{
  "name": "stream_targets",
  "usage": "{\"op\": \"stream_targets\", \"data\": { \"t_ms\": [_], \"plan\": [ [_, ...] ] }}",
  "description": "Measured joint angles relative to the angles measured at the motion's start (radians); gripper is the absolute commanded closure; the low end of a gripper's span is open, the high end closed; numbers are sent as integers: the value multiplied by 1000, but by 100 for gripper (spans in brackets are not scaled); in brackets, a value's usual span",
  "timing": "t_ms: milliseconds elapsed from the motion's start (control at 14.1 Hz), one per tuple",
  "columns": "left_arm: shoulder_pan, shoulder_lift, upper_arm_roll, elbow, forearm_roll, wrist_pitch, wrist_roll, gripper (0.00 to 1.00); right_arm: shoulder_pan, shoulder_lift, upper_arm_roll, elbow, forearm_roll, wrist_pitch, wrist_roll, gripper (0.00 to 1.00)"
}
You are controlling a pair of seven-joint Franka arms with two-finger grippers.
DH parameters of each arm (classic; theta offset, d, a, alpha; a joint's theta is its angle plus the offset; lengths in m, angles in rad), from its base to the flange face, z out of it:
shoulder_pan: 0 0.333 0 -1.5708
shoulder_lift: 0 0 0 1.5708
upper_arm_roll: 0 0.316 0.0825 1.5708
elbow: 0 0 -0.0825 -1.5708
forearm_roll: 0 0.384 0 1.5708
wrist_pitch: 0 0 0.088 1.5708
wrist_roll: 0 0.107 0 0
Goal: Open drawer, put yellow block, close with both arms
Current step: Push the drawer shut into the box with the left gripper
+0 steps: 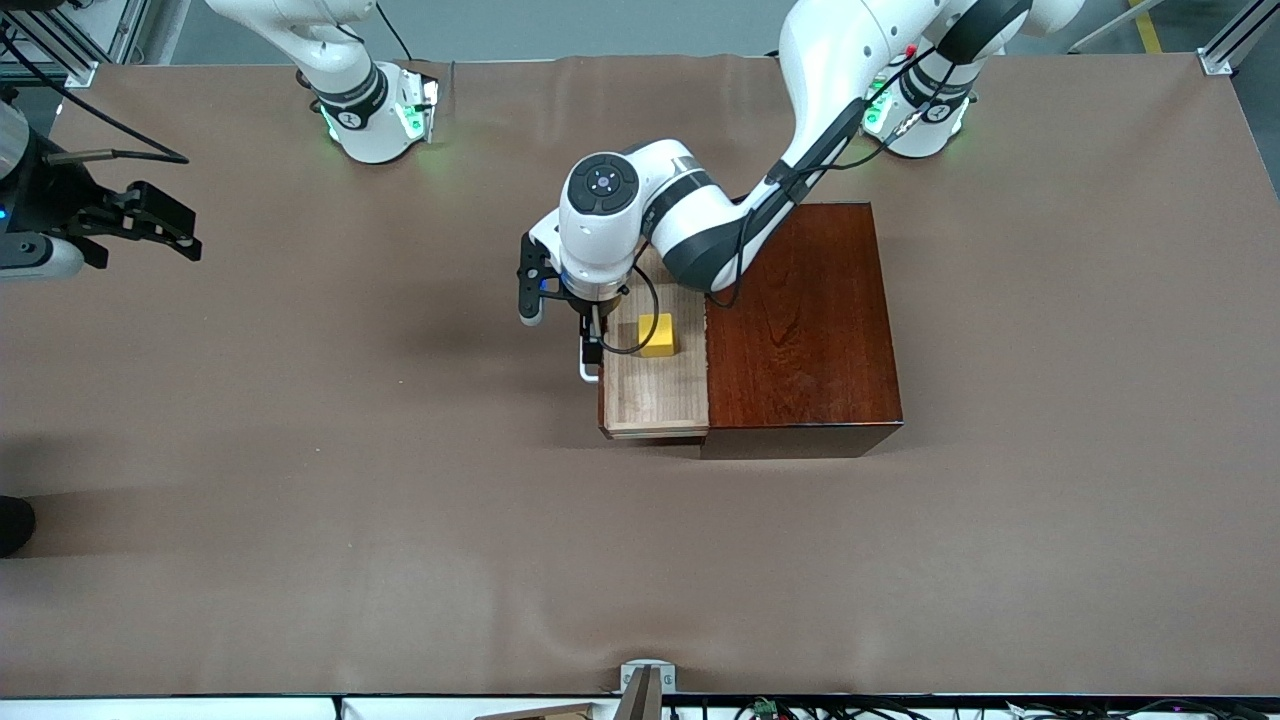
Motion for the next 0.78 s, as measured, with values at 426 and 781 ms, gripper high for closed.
{"op": "stream_targets", "data": {
  "t_ms": [426,781],
  "plan": [
    [-3,0,0,19,4,-69,34,0,-3,-9,-7,0,7,1,32,0],
    [-3,-2,10,54,66,-271,35,0,-3,-7,-7,-48,7,31,33,0]
  ]
}}
